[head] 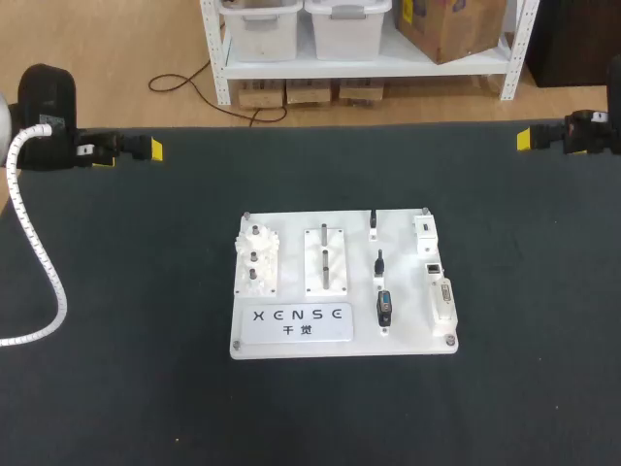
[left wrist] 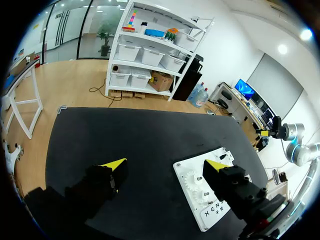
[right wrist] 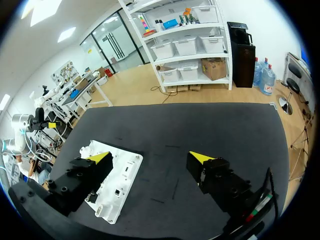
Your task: Insert the Ethernet cable into its matching sockets.
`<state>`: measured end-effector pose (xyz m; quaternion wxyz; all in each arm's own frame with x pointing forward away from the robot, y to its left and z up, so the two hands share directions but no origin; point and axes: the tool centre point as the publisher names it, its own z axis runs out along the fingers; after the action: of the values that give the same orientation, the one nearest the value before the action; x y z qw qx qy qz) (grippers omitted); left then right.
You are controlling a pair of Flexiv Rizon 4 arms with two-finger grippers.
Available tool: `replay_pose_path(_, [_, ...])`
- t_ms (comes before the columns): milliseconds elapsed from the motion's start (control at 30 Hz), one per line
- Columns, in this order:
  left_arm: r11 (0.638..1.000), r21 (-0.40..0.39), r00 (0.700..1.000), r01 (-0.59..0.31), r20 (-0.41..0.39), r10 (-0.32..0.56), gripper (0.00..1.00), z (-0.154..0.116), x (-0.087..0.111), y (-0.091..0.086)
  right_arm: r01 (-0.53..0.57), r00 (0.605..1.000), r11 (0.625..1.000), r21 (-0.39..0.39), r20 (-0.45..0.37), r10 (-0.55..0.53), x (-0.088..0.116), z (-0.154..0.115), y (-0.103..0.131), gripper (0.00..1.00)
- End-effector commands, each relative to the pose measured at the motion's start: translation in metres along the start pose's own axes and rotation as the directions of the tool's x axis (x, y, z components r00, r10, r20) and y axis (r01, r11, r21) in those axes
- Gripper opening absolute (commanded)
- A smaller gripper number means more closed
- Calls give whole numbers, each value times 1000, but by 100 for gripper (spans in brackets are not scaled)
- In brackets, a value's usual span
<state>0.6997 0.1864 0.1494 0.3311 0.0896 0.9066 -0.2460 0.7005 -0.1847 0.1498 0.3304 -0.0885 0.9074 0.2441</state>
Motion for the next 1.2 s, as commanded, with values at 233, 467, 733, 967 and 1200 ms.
replay_pose_path(233, [1000,-9,1000,2,-6,-2,100,0,-1,-2,1,1000,1000,-3,-1,-1,0,0,-1,100])
replay_pose_path(467, [938,166,952,-306,68,298,100,12,-6,-25,1,1000,1000,-3,-1,-1,0,0,-1,100])
replay_pose_path(733, [642,382,746,-665,293,598,100,21,5,-68,1,1000,1000,-3,-1,-1,0,0,-1,100])
replay_pose_path(967, [441,444,608,-780,373,701,100,31,35,-100,1,1000,1000,-3,-1,-1,0,0,-1,100])
replay_pose_path(1200, [330,479,545,-814,429,721,100,35,71,-131,1,1000,1000,-3,-1,-1,0,0,-1,100])
